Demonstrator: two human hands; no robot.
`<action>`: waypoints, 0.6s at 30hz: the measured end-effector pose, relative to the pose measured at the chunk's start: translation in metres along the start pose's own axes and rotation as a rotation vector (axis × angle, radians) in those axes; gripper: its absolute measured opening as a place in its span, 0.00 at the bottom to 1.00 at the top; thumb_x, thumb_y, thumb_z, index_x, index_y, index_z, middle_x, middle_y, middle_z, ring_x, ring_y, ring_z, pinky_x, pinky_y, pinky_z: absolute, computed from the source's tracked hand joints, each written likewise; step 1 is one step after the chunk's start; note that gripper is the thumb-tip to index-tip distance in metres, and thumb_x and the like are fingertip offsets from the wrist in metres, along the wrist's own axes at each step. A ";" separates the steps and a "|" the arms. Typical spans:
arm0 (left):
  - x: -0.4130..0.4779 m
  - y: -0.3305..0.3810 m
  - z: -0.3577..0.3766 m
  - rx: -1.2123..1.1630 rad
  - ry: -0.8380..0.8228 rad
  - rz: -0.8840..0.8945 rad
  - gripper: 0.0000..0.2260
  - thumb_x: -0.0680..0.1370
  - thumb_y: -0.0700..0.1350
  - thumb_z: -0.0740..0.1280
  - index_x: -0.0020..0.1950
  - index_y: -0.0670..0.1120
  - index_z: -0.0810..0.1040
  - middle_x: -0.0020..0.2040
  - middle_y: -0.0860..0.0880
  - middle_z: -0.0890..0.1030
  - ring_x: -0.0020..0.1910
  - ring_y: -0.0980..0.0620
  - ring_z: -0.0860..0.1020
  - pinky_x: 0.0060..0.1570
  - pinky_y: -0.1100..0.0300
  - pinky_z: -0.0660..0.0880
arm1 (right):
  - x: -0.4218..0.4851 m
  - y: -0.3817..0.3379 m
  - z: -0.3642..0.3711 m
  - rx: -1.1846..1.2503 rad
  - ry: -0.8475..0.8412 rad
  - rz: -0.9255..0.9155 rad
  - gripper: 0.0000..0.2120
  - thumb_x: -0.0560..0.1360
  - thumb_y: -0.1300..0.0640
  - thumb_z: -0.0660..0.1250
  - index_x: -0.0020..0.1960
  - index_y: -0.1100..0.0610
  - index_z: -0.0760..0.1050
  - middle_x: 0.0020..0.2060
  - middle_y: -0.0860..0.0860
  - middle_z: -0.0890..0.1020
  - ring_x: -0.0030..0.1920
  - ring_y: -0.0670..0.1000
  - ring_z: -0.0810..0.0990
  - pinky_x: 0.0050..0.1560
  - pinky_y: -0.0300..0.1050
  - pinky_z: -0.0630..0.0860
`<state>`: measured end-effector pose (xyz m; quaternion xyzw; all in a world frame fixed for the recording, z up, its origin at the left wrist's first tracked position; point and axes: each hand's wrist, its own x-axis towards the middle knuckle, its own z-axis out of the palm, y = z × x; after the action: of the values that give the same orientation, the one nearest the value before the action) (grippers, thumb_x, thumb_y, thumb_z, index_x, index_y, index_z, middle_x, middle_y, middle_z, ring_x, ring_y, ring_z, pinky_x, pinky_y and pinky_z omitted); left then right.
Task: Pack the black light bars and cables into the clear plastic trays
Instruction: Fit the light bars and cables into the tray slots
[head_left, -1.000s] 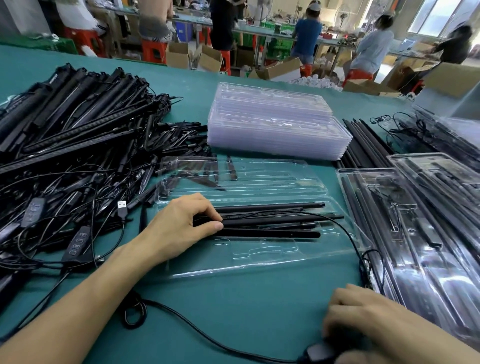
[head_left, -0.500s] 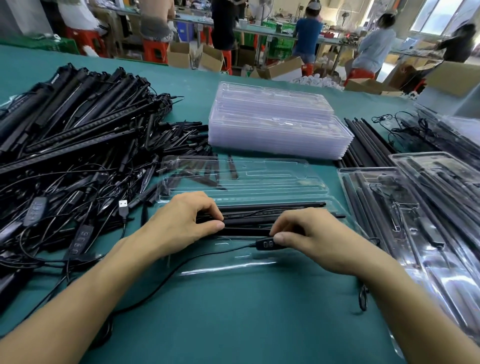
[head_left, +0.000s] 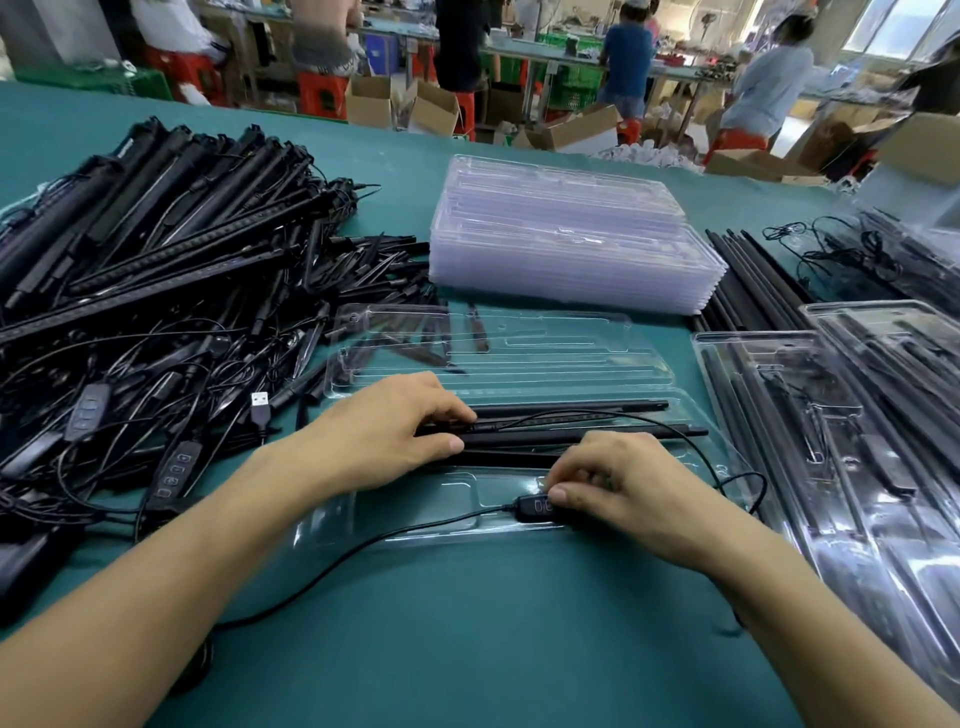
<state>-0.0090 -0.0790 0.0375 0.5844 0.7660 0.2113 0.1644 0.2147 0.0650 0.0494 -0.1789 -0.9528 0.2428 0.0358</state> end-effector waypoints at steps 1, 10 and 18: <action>0.000 0.001 -0.001 0.026 -0.021 0.000 0.15 0.79 0.53 0.68 0.65 0.58 0.78 0.54 0.58 0.75 0.56 0.56 0.75 0.61 0.52 0.72 | 0.001 -0.001 -0.001 -0.005 -0.021 0.017 0.03 0.75 0.49 0.71 0.46 0.46 0.83 0.39 0.45 0.80 0.42 0.43 0.76 0.45 0.40 0.73; -0.001 0.011 0.017 -0.044 0.121 0.074 0.13 0.78 0.46 0.68 0.62 0.52 0.79 0.56 0.55 0.78 0.56 0.55 0.77 0.61 0.51 0.73 | 0.020 -0.013 -0.016 0.043 -0.134 0.240 0.07 0.69 0.47 0.77 0.35 0.45 0.82 0.29 0.40 0.82 0.32 0.33 0.76 0.32 0.28 0.67; 0.001 0.039 0.036 0.121 0.122 0.022 0.32 0.64 0.78 0.56 0.60 0.62 0.74 0.59 0.60 0.75 0.60 0.57 0.73 0.61 0.53 0.69 | 0.022 -0.017 -0.012 0.035 -0.073 0.224 0.09 0.65 0.43 0.77 0.35 0.46 0.82 0.29 0.42 0.81 0.32 0.37 0.76 0.32 0.30 0.68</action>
<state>0.0407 -0.0642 0.0264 0.5876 0.7796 0.2013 0.0795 0.1904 0.0647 0.0672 -0.2748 -0.9230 0.2683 -0.0233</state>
